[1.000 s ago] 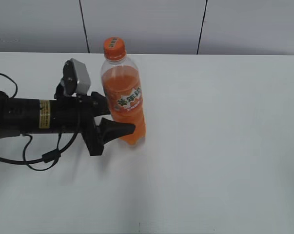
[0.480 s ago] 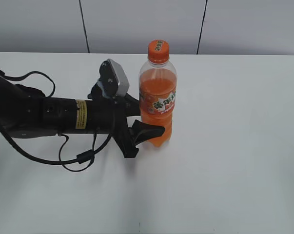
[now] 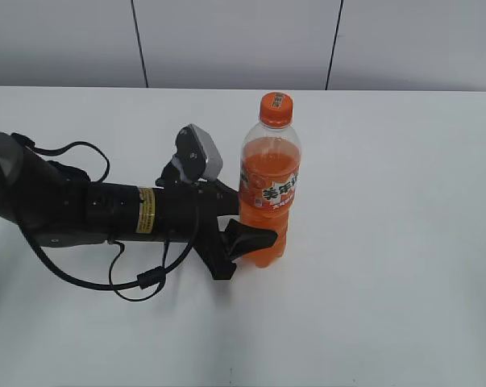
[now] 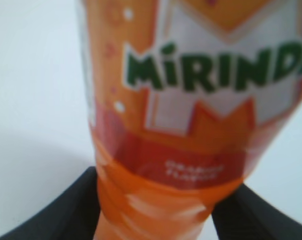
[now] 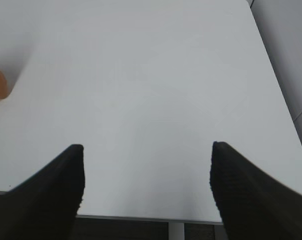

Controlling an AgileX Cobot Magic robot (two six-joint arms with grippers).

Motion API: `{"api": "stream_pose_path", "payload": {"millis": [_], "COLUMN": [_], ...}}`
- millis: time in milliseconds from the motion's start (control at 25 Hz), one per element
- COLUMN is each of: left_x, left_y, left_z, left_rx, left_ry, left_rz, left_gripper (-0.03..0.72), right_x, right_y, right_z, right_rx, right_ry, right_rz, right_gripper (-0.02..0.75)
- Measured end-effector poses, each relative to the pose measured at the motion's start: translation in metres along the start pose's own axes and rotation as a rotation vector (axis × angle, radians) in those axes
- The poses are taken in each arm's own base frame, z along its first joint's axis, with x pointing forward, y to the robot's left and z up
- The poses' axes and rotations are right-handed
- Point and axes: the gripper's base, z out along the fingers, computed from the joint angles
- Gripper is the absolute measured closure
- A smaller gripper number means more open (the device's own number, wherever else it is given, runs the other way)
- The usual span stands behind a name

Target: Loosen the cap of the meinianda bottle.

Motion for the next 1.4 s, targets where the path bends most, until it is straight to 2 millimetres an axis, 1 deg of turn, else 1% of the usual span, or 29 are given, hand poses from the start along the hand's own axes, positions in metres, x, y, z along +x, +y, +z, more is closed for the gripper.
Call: {"api": "stream_pose_path", "payload": {"millis": [320, 440, 600, 720, 840, 960, 1040, 1120, 1200, 1240, 1320, 1400], "left_x": [0.003, 0.003, 0.003, 0.003, 0.003, 0.003, 0.003, 0.003, 0.003, 0.003, 0.003, 0.003], "left_y": [0.0, 0.0, 0.0, 0.0, 0.0, 0.0, 0.0, 0.0, 0.0, 0.0, 0.0, 0.0], "left_z": [0.004, 0.004, 0.004, 0.004, 0.004, 0.004, 0.004, 0.004, 0.004, 0.004, 0.004, 0.004], "left_rx": [0.017, 0.017, 0.017, 0.017, 0.018, 0.018, 0.018, 0.018, 0.018, 0.018, 0.019, 0.019], "left_ry": [-0.029, -0.029, -0.029, -0.029, -0.029, -0.029, -0.029, -0.029, -0.029, -0.029, -0.029, -0.028], "left_rz": [-0.032, -0.032, -0.032, -0.033, -0.034, -0.034, -0.034, -0.034, -0.034, -0.034, -0.034, -0.034], "left_gripper": [0.279, 0.279, 0.279, 0.279, 0.279, 0.279, 0.279, 0.279, 0.279, 0.279, 0.279, 0.279], "right_x": [0.0, -0.004, -0.032, -0.061, -0.091, -0.121, -0.136, -0.149, -0.161, -0.167, -0.174, -0.18], "right_y": [0.0, 0.0, -0.004, -0.007, -0.011, -0.015, -0.017, -0.019, -0.02, -0.021, -0.022, -0.022], "right_z": [0.0, -0.003, 0.003, 0.014, 0.03, 0.047, 0.058, 0.074, 0.1, 0.107, 0.127, 0.143], "right_rx": [0.0, 0.001, -0.008, -0.017, -0.023, -0.024, -0.027, -0.033, -0.038, -0.039, -0.043, -0.052], "right_ry": [0.0, -0.005, 0.071, 0.147, 0.222, 0.282, 0.341, 0.424, 0.498, 0.512, 0.556, 0.589], "right_rz": [0.0, 0.0, 0.001, 0.004, 0.033, 0.072, 0.098, 0.109, 0.112, 0.115, 0.123, 0.131], "right_gripper": [0.152, 0.152, 0.152, 0.153, 0.175, 0.217, 0.244, 0.257, 0.26, 0.261, 0.262, 0.262]}}
